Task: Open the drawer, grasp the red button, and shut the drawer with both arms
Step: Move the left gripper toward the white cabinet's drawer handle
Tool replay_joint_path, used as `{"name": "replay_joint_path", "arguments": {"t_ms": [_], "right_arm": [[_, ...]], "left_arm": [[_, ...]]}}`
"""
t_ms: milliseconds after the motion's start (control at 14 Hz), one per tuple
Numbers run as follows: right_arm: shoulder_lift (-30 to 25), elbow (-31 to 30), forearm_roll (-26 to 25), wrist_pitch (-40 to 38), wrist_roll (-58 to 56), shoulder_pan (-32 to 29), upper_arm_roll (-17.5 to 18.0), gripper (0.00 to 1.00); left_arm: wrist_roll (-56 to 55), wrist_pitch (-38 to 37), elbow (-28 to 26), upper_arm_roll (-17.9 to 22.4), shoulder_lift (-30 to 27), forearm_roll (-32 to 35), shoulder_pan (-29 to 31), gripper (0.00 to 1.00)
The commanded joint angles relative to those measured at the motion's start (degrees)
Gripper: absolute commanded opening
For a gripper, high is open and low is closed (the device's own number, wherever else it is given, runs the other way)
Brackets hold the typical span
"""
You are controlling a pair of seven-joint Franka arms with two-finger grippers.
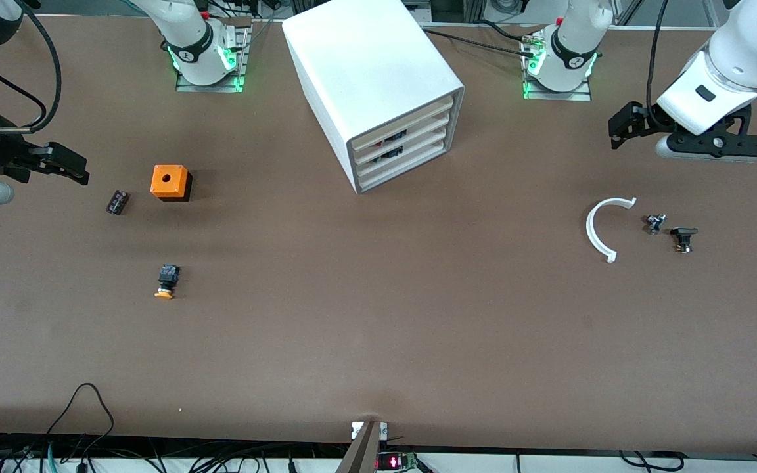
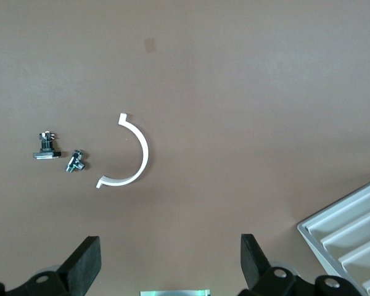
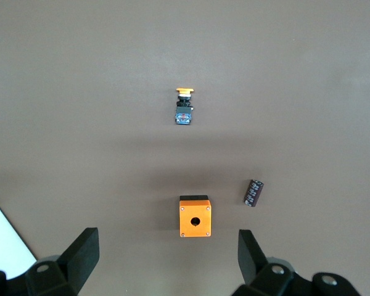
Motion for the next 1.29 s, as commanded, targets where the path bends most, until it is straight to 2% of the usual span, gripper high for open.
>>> {"name": "replay_joint_path", "arguments": {"t_ms": [0, 214, 500, 786, 1000, 1214], "right_arm": [[0.92, 1.79, -1.10, -0.34, 0.87, -0.02, 0.53, 1.00], [0.92, 1.79, -0.84, -0.43, 0.43, -0.02, 0.44, 1.00], [0.92, 1.79, -0.49, -0.34, 0.34, -0.11, 0.44, 1.00], [0.92, 1.79, -0.40, -0.34, 0.34, -0.29, 0.44, 1.00], [0.92, 1.79, -0.31, -0.34, 0.34, -0.29, 0.44, 1.00], [0.83, 1.79, -0.31, -0.34, 0.34, -0.29, 0.44, 1.00]], "left_arm": [[0.22, -2.05, 2.14, -1.66, 1.05, -0.53, -0.07, 1.00], [1.26, -5.29, 3.01, -2.01, 1.92, -2.29, -0.16, 1.00], [1.35, -6.10, 3.28, -2.98, 2.98, -3.78, -0.78, 1.00], [1.70, -6.36, 2.93, -2.98, 5.44, -14.31, -0.78, 1.00], [7.65, -6.45, 2.22, -3.16, 9.12, -21.26, -0.87, 1.00], [11.02, -3.74, -1.10, -5.61, 12.55, -30.92, -1.04, 1.00]]}}
